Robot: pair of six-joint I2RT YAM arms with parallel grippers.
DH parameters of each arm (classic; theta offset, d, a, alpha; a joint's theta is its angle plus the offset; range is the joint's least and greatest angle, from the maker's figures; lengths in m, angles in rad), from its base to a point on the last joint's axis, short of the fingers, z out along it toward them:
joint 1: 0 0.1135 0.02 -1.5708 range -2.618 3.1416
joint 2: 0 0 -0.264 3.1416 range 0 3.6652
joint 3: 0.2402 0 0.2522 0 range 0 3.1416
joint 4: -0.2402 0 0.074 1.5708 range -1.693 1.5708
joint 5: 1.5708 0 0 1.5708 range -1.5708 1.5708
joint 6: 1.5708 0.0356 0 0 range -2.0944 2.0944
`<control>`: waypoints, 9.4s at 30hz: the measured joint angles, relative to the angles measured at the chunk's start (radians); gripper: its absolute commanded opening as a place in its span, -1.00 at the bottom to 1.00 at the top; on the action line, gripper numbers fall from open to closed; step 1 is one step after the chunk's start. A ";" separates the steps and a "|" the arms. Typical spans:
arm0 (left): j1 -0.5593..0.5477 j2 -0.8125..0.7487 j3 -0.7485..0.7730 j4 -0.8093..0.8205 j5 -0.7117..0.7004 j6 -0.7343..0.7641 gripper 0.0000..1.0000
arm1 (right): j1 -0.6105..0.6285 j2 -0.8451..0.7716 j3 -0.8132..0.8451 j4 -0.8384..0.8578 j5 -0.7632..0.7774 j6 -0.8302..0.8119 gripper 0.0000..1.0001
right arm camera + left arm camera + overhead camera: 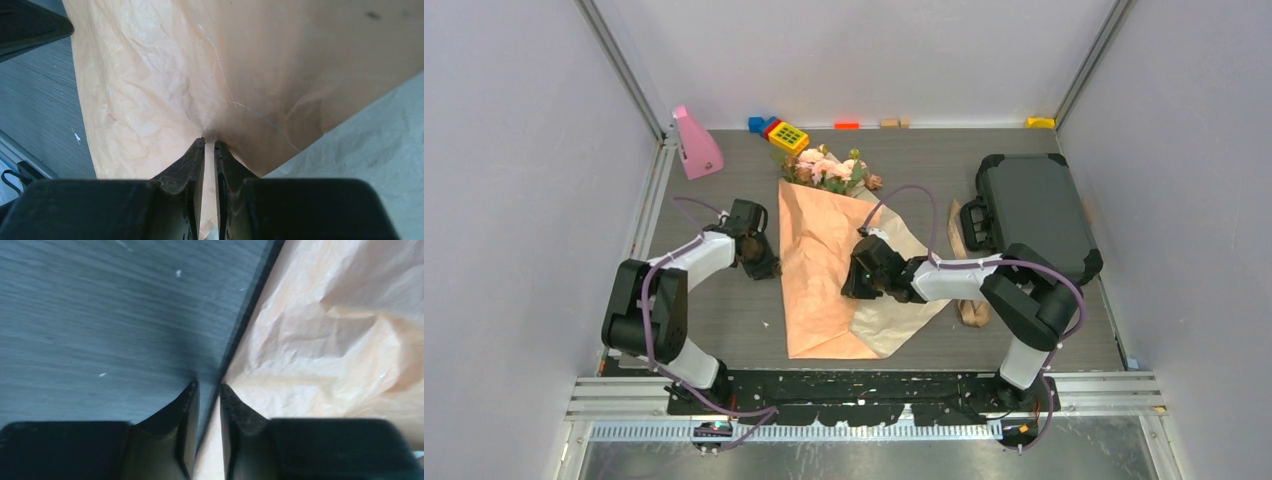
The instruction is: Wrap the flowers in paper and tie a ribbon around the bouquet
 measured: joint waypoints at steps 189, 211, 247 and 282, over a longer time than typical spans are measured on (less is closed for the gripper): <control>-0.740 -0.690 -0.491 0.158 0.024 -0.195 -0.25 | 0.021 0.156 0.248 0.252 -0.102 -0.227 -0.99; -0.198 -0.502 -0.092 -0.026 -0.182 -0.148 0.73 | 0.022 0.240 0.266 0.202 -0.075 -0.283 -0.91; -0.109 -0.013 0.200 0.061 -0.003 0.045 -1.00 | 0.182 -0.096 0.055 0.151 0.111 -0.373 0.58; 0.041 0.092 0.270 0.052 0.016 0.201 0.50 | 0.256 -0.063 -0.146 0.285 -0.034 -0.447 0.45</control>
